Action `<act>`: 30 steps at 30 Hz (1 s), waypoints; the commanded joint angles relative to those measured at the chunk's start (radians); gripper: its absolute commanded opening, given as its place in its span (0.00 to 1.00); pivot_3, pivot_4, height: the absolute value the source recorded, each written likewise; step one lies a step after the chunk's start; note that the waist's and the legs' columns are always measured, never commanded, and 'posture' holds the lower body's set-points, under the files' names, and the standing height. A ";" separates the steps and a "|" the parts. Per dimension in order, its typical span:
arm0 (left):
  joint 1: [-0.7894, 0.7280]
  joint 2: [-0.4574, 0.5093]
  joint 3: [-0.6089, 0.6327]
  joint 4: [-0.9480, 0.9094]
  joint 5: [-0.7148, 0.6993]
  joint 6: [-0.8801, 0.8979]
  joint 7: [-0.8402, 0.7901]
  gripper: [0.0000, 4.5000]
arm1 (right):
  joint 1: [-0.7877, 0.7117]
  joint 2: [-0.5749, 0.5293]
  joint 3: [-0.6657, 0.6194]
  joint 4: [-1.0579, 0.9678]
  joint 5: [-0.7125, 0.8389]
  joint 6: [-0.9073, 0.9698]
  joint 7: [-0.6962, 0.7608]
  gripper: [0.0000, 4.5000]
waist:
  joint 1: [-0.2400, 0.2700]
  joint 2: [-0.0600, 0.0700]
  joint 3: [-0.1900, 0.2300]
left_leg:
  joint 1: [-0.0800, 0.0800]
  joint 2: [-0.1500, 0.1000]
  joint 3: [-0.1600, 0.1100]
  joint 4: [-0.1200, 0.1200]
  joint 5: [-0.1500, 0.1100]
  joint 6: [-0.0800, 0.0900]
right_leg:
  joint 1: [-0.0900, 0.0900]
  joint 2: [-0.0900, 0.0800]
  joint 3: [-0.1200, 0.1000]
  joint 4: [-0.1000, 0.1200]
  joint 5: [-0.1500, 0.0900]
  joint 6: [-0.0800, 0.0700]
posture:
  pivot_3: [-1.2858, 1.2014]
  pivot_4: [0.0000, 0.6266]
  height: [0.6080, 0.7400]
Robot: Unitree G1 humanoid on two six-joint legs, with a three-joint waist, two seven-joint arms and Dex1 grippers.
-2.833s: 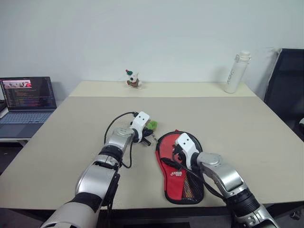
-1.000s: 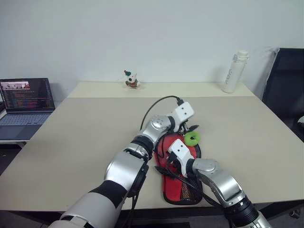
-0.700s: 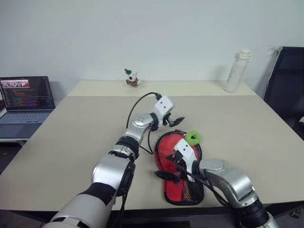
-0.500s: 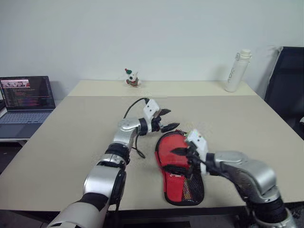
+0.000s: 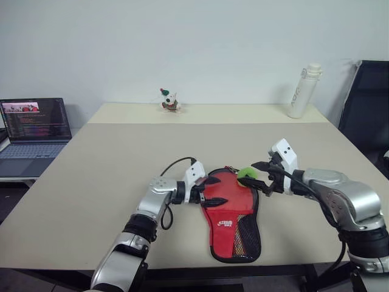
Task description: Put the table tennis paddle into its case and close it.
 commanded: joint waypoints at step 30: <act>-0.013 -0.026 -0.063 0.053 0.026 -0.073 0.028 0.93 | -0.057 0.118 0.104 0.408 -0.289 -0.319 -0.063 0.16 | 0.002 0.000 0.000 | 0.001 0.000 0.000 0.000 0.000 0.000 | 0.002 -0.001 -0.002 0.000 0.000 0.000 | 0.52 0.24 1.00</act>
